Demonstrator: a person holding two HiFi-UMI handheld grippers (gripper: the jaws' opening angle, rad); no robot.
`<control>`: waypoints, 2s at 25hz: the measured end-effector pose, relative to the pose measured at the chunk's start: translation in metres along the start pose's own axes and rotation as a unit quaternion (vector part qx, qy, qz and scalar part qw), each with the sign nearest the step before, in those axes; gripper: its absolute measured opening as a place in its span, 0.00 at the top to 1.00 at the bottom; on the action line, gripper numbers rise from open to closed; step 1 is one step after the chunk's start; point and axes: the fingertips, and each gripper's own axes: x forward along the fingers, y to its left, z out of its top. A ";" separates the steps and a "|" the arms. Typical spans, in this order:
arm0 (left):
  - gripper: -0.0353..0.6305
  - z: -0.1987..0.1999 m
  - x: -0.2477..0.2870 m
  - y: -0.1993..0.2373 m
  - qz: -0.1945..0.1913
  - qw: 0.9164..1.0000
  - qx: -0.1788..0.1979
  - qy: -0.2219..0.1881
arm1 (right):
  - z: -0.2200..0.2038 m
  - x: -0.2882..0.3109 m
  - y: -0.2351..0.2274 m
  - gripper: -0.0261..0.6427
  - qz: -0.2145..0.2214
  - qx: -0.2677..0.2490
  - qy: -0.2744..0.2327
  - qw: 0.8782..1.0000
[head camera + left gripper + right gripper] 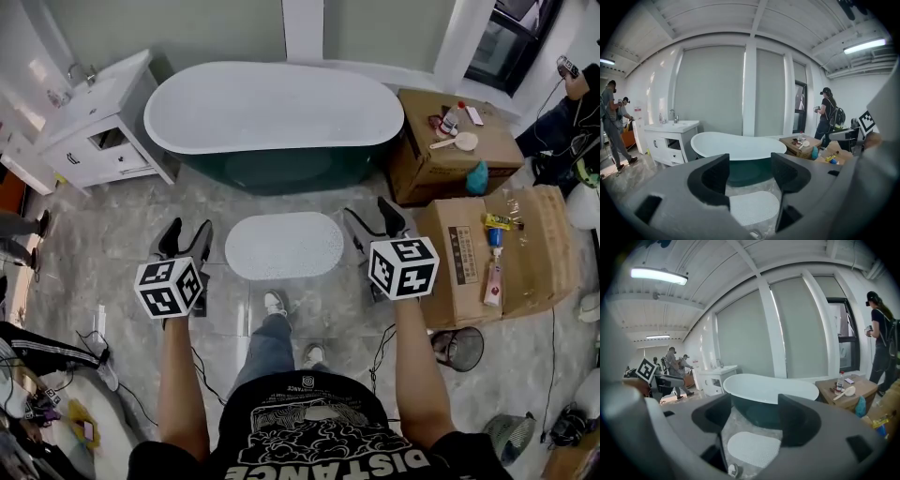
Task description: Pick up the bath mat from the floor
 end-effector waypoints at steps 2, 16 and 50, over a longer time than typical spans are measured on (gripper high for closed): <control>0.52 0.003 0.015 0.007 -0.001 1.000 -0.001 -0.001 | 0.004 0.015 -0.004 0.51 -0.003 -0.002 0.000 1.000; 0.52 0.035 0.158 0.109 -0.016 1.000 -0.022 0.011 | 0.038 0.163 -0.023 0.50 -0.037 0.000 0.031 0.999; 0.50 -0.169 0.317 0.180 -0.026 0.981 -0.089 0.173 | -0.151 0.337 -0.095 0.47 -0.048 0.051 0.205 0.976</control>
